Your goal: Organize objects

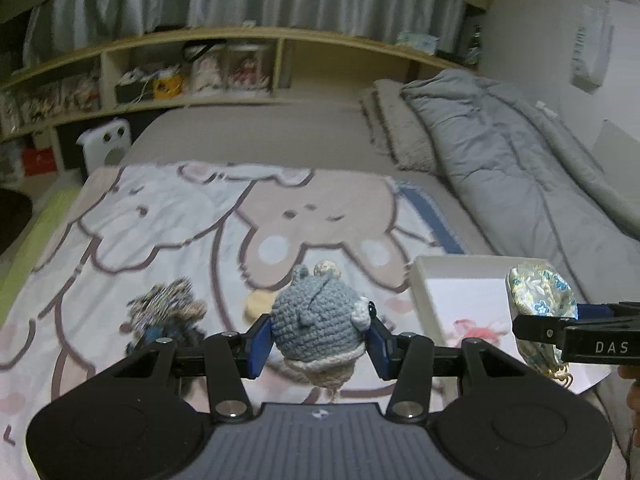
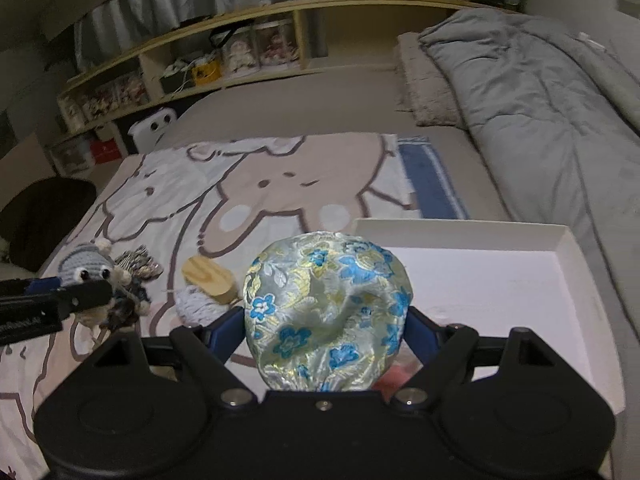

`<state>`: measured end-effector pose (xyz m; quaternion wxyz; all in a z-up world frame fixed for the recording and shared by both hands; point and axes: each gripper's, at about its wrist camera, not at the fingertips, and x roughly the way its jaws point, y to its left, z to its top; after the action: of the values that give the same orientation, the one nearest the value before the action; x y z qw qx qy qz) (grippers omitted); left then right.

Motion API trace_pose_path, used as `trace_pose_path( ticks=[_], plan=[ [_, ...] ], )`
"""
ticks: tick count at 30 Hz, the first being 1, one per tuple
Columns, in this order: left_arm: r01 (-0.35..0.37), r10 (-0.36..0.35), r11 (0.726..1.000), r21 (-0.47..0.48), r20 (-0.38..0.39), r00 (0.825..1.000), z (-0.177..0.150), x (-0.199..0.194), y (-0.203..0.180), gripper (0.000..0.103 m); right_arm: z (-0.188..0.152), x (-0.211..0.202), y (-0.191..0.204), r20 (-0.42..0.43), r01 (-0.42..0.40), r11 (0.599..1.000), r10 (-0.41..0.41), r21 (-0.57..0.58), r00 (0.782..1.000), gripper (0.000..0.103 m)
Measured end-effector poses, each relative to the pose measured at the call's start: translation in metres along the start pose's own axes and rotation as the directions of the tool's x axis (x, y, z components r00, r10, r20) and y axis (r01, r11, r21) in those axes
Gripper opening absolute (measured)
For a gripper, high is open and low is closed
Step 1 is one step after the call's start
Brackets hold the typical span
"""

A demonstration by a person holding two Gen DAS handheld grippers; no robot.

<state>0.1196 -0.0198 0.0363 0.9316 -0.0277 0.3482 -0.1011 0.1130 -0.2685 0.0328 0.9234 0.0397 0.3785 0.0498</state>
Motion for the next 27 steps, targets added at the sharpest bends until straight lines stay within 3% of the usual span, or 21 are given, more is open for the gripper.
trace_pose_path(
  ticks=[13, 27],
  plan=[
    [0.137, -0.141, 0.986, 0.092, 0.038, 0.989, 0.027, 0.008, -0.097, 0.050, 0.014, -0.033, -0.092, 0.060, 0.123, 0.991, -0.126, 0.047, 0.990, 0.084],
    [0.240, -0.245, 0.962, 0.131, 0.031, 0.969, 0.039, 0.061, -0.185, 0.050, 0.014, -0.027, -0.183, 0.092, 0.186, 0.979, -0.193, 0.082, 0.977, 0.085]
  ],
)
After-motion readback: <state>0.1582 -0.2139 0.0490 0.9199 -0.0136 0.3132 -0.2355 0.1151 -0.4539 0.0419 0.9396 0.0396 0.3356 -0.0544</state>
